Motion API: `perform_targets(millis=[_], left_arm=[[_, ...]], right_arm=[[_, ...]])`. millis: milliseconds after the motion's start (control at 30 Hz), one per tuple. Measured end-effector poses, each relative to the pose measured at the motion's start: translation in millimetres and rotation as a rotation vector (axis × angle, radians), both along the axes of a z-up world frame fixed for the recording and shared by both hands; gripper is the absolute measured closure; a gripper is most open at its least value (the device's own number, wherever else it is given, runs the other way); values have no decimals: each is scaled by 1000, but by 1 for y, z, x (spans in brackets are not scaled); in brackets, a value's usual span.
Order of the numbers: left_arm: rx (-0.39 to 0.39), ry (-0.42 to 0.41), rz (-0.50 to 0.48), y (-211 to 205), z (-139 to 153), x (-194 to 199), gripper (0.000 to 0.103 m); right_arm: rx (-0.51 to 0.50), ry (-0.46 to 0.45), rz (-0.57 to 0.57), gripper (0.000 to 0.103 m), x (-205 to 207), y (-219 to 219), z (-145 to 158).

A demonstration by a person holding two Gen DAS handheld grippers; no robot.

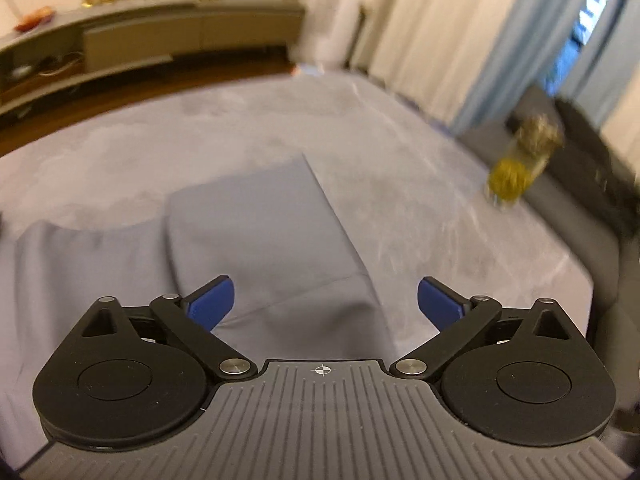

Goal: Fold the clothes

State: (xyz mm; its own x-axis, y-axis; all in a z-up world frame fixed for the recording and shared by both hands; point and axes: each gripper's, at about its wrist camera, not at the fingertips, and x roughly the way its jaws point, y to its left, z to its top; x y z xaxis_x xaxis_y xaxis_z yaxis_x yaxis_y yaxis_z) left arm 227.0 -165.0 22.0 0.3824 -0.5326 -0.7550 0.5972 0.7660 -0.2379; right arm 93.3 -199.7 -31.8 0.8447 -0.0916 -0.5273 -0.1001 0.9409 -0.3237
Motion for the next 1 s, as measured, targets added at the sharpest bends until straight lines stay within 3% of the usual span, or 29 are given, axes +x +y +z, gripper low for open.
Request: perform_targets(millis=[33,67,100,167,200,300,367,433,500,533,600,667,733,867,933,1000], left_arm=[[21,21,-19,-8,-7,3,17],[30,29,-31,-9,-11,2,28],[39,12,-34,-6,-13,0,57],[46,-10,-19,14,-10,-2,103],[4,-10,3,32,-6,-3,103],[-81,-20,144,101,5,3,103],[-124,2,266,153,5,14,103],[-118,46,356,192,-10,23,91],[-69,83,428,213,-31,29,71],[-61,92,435,217,-39,29,66],[-67,104,432,220,-49,26,46],[-73,96,408,217,-54,21,39],[-49,93,393,214,-59,17,41],[-37,73,387,207,-71,6,55],[-56,80,393,204,-71,0,64],[-117,114,390,204,-70,-5,83]], right_arm=[[-16,-27,29,95,-4,6,1],[-26,-54,59,95,-10,11,4],[-24,-80,89,95,-15,16,7],[8,-128,149,94,-22,21,13],[39,-152,181,89,-25,22,16],[154,-211,271,45,-37,23,30],[219,-202,309,46,-40,21,35],[256,-147,316,47,-39,16,33],[275,-62,311,49,-26,20,26],[280,-22,304,49,-20,24,20],[289,44,285,51,-11,28,10],[313,92,263,51,-1,27,-1],[370,131,228,51,10,23,-8],[547,245,159,51,28,7,-26],[613,289,158,82,34,3,-33],[597,286,139,96,37,1,-31]])
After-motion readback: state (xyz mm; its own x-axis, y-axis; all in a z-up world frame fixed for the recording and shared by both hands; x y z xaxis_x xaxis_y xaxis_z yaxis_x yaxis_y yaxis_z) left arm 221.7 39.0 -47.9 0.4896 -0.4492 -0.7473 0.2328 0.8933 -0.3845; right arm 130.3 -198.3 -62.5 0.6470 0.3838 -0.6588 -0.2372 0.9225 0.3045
